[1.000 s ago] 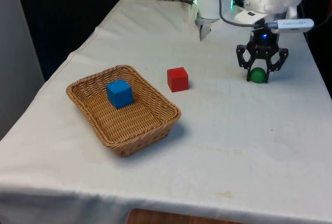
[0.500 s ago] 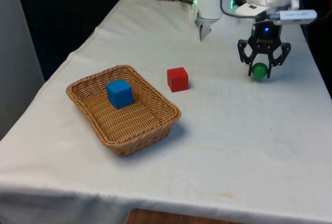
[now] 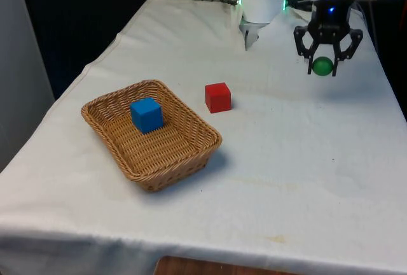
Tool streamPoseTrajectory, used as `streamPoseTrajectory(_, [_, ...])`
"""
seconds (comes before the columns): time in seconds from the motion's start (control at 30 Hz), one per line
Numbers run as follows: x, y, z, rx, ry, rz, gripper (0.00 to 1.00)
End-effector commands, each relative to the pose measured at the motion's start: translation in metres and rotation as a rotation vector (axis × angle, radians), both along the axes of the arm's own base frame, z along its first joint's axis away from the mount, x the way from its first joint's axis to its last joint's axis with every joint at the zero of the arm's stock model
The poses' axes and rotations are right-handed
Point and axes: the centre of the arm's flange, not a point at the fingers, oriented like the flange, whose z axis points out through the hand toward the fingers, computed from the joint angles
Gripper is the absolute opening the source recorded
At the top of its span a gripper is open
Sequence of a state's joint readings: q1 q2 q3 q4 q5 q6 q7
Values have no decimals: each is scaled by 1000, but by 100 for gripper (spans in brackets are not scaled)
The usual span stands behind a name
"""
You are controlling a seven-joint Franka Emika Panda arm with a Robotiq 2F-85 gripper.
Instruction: Place all non-red objects into the basket.
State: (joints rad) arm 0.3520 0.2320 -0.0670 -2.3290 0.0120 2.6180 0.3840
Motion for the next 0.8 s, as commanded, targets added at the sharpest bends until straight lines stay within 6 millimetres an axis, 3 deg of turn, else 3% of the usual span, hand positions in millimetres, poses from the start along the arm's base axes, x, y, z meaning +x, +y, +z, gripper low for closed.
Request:
streamPoseTrajectory(0.0, [2, -2, 5, -1, 3, 2, 0])
streamPoseTrajectory(0.07, [2, -1, 4, 0, -2, -1, 0])
streamPoseTrajectory(0.33, [23, -23, 45, 1, -1, -2, 0])
streamPoseTrajectory(0.37, [22, -21, 41, -4, -5, -3, 0])
streamPoseTrajectory(0.77, [39, -51, 81, 2, -11, -5, 0])
